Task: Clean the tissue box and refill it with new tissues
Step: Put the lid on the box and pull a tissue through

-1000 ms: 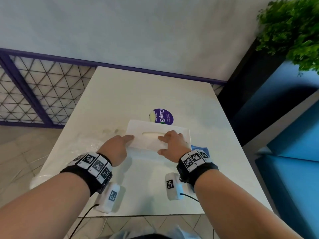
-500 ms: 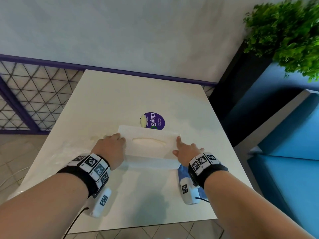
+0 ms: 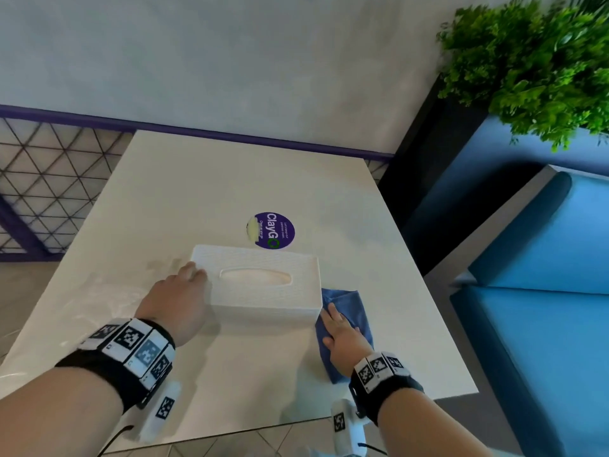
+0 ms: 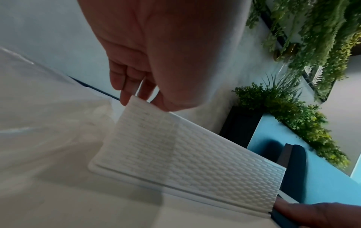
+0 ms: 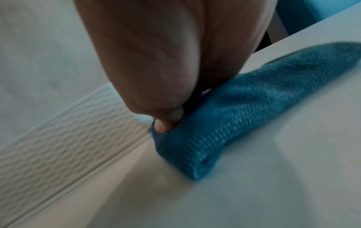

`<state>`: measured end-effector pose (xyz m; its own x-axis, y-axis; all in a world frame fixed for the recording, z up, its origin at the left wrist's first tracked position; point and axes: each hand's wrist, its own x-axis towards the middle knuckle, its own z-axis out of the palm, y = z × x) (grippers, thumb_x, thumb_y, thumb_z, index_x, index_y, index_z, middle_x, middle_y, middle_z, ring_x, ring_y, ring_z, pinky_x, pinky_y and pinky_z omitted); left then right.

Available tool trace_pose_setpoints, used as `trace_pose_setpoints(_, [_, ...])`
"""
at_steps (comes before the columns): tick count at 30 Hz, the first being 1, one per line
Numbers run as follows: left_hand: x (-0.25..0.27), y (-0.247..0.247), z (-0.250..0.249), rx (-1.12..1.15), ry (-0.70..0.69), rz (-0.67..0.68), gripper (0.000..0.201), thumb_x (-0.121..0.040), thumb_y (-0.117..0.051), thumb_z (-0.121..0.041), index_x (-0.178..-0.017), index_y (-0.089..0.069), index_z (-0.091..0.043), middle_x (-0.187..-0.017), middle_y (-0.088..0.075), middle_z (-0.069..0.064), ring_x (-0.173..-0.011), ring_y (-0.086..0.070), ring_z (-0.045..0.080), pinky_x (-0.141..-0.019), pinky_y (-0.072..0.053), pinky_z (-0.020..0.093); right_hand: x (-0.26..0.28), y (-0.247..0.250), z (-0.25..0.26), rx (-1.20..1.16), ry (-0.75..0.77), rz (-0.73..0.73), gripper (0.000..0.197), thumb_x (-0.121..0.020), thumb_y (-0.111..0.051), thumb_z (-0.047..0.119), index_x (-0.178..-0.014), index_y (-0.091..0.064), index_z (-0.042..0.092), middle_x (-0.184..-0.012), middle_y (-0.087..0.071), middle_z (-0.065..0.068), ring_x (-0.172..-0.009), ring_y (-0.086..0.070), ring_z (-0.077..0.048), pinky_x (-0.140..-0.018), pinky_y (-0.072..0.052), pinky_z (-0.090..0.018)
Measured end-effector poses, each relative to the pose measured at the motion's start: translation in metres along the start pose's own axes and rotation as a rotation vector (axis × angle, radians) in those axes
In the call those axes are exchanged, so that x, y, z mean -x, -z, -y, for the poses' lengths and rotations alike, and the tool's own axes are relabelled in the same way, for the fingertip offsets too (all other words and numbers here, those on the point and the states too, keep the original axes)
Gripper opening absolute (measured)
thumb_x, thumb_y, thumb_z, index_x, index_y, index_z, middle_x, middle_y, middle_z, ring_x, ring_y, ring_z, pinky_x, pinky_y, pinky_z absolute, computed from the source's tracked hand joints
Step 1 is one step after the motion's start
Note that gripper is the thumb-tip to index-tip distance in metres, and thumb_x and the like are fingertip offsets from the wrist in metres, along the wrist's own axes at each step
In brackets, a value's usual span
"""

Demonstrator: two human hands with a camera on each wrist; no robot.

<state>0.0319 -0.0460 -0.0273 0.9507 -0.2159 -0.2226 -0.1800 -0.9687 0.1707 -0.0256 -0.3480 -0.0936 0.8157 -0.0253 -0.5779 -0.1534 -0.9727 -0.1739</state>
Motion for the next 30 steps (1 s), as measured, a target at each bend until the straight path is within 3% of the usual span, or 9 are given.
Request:
trace_pose_setpoints(7, [0.005,-0.012,-0.003,0.055,-0.009,-0.048,0.048,-0.094,-0.034,-0.024,-0.141,-0.033,-0.014,-0.156,-0.020,0.012,-0.131,-0.041,0.030,-0.107,-0.036,0.039,-0.021,0.015,0.001,-0.047,-0.057,-0.130,0.067,-0.096,-0.043,0.013,-0.153,-0.008,0.018,-0.162,0.001,-0.004,-0.149,-0.007,-0.028,-0.119,-0.017,-0.049])
trace_pose_setpoints(14, [0.013,-0.014,0.007,0.166,0.051,-0.041,0.046,-0.094,-0.037,-0.020,-0.140,-0.034,-0.015,-0.156,-0.017,0.012,-0.126,-0.046,0.033,-0.103,-0.040,0.037,-0.033,0.041,-0.005,0.080,-0.176,-0.012,0.080,-0.096,-0.046,0.014,-0.153,0.010,0.023,-0.159,0.021,-0.005,-0.149,-0.004,-0.029,-0.117,-0.022,-0.041])
trace_pose_setpoints(16, [0.017,-0.014,0.008,0.161,0.037,-0.042,0.042,-0.095,-0.036,-0.020,-0.137,-0.036,-0.016,-0.155,-0.019,0.012,-0.121,-0.050,0.034,-0.098,-0.043,0.037,-0.027,0.046,-0.003,0.154,-0.147,0.004,0.071,-0.098,-0.043,0.017,-0.154,0.002,0.019,-0.161,0.015,-0.010,-0.148,-0.007,-0.031,-0.117,-0.023,-0.041])
trace_pose_setpoints(19, [0.015,-0.011,0.007,0.165,0.036,-0.029,0.041,-0.096,-0.033,-0.021,-0.136,-0.036,-0.016,-0.154,-0.019,0.012,-0.120,-0.050,0.035,-0.096,-0.043,0.037,-0.021,0.065,0.007,0.206,-0.053,-0.076,0.055,-0.100,-0.037,0.014,-0.151,-0.020,0.011,-0.159,-0.016,-0.014,-0.145,-0.020,-0.033,-0.116,-0.023,-0.040])
trace_pose_setpoints(23, [0.007,-0.012,0.004,0.239,0.074,0.012,0.035,-0.097,-0.033,-0.021,-0.131,-0.039,-0.015,-0.153,-0.015,0.019,-0.113,-0.053,0.040,-0.091,-0.047,0.039,-0.019,0.081,0.029,0.268,0.151,-0.350,0.044,-0.101,-0.034,0.029,-0.136,-0.047,0.005,-0.127,-0.058,-0.017,-0.119,-0.053,-0.034,-0.097,-0.042,-0.032])
trace_pose_setpoints(25, [0.003,-0.012,0.000,0.366,0.168,0.006,0.037,-0.097,-0.034,-0.023,-0.134,-0.036,-0.015,-0.144,-0.028,0.023,-0.104,-0.056,0.041,-0.086,-0.049,0.042,-0.018,0.084,0.037,0.311,0.212,-0.371,0.048,-0.100,-0.033,0.040,-0.120,-0.058,0.004,-0.091,-0.059,-0.011,-0.099,-0.056,-0.032,-0.076,-0.042,-0.024])
trace_pose_setpoints(26, [0.000,-0.013,-0.001,0.433,0.207,-0.002,0.042,-0.098,-0.035,-0.023,-0.140,-0.031,-0.016,-0.134,-0.041,0.022,-0.097,-0.057,0.037,-0.083,-0.049,0.041,-0.015,0.085,0.041,0.346,0.235,-0.345,0.046,-0.100,-0.035,0.041,-0.117,-0.059,0.007,-0.082,-0.054,-0.006,-0.100,-0.056,-0.033,-0.075,-0.041,-0.023])
trace_pose_setpoints(28, [-0.004,-0.014,-0.003,0.512,0.241,0.006,0.051,-0.099,-0.035,-0.020,-0.147,-0.020,-0.015,-0.109,-0.057,0.017,-0.082,-0.055,0.027,-0.072,-0.044,0.035,-0.016,0.087,0.043,0.373,0.222,-0.218,0.039,-0.099,-0.044,0.026,-0.132,-0.047,0.007,-0.102,-0.057,-0.005,-0.125,-0.048,-0.034,-0.093,-0.041,-0.029])
trace_pose_setpoints(30, [-0.006,-0.013,-0.004,0.526,0.250,0.013,0.054,-0.099,-0.035,-0.016,-0.150,-0.017,-0.015,-0.096,-0.059,0.012,-0.075,-0.053,0.023,-0.066,-0.039,0.031,-0.016,0.087,0.045,0.423,0.135,-0.106,0.058,-0.095,-0.047,0.006,-0.146,-0.020,-0.005,-0.145,-0.034,-0.021,-0.141,-0.029,-0.031,-0.108,-0.033,-0.032])
